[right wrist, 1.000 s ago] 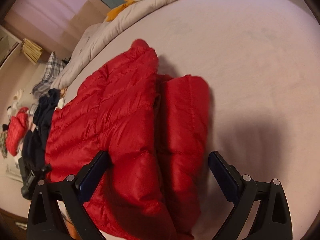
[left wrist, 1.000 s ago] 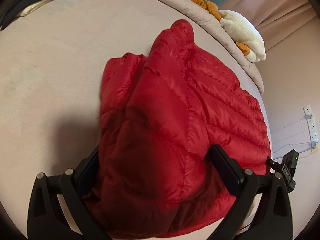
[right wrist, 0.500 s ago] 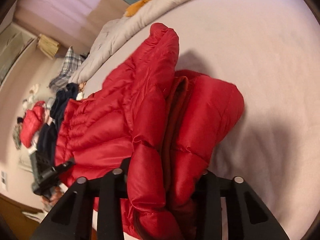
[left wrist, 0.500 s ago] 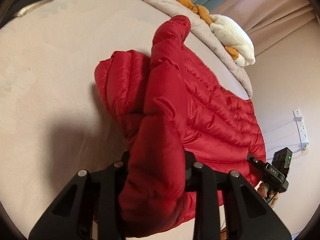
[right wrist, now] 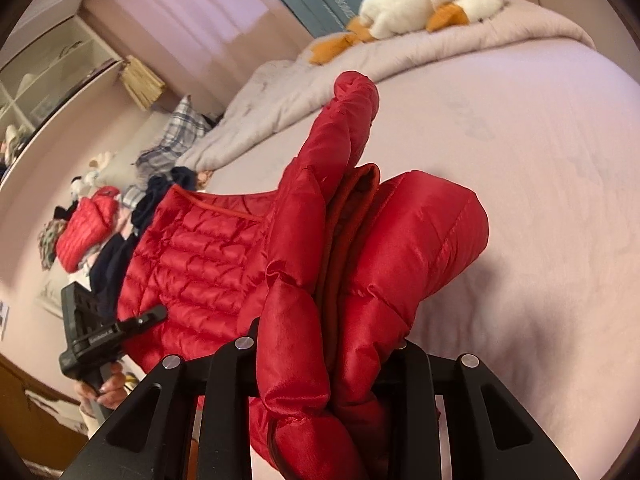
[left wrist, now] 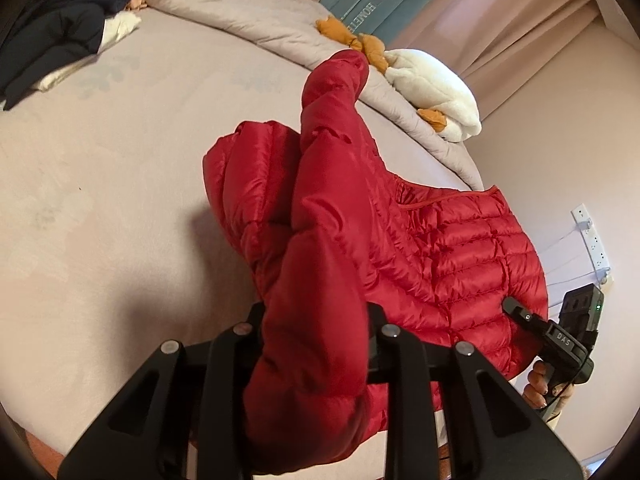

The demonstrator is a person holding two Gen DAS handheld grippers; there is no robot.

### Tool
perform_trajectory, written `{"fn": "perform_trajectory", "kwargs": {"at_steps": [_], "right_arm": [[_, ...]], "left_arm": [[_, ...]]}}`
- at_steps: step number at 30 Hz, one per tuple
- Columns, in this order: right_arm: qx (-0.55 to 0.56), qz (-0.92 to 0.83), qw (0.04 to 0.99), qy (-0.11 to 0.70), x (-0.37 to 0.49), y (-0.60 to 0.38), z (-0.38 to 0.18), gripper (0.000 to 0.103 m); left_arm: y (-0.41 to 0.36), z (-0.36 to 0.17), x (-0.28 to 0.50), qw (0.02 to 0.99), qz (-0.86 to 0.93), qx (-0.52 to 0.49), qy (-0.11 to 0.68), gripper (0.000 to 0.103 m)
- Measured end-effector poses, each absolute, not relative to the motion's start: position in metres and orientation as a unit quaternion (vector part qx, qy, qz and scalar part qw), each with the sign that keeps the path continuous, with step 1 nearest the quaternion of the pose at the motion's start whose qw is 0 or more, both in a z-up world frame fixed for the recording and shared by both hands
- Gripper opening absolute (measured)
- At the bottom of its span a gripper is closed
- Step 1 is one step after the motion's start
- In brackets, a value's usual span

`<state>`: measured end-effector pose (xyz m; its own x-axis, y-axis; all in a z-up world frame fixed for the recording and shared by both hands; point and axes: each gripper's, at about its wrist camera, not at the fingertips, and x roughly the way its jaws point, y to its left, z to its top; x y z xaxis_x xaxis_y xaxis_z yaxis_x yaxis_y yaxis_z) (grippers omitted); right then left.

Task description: Fold large clothes

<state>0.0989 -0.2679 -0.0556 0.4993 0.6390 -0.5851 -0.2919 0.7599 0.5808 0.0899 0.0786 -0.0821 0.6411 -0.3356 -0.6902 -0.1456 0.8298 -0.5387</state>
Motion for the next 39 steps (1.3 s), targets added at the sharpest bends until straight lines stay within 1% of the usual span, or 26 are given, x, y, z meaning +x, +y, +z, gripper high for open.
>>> {"fn": "perform_trajectory", "kwargs": {"at_steps": [20, 39], "right_arm": [[0.187, 0.306, 0.852, 0.381, 0.098, -0.256, -0.033, 0.030], [0.175, 0.327, 0.851, 0.371, 0.108, -0.241, -0.027, 0.030]], "left_arm": [[0.096, -0.046, 0.064, 0.886, -0.054, -0.276, 0.368, 0.026], [0.113, -0.034, 0.058, 0.898, -0.033, -0.271, 0.345, 0.026]]}}
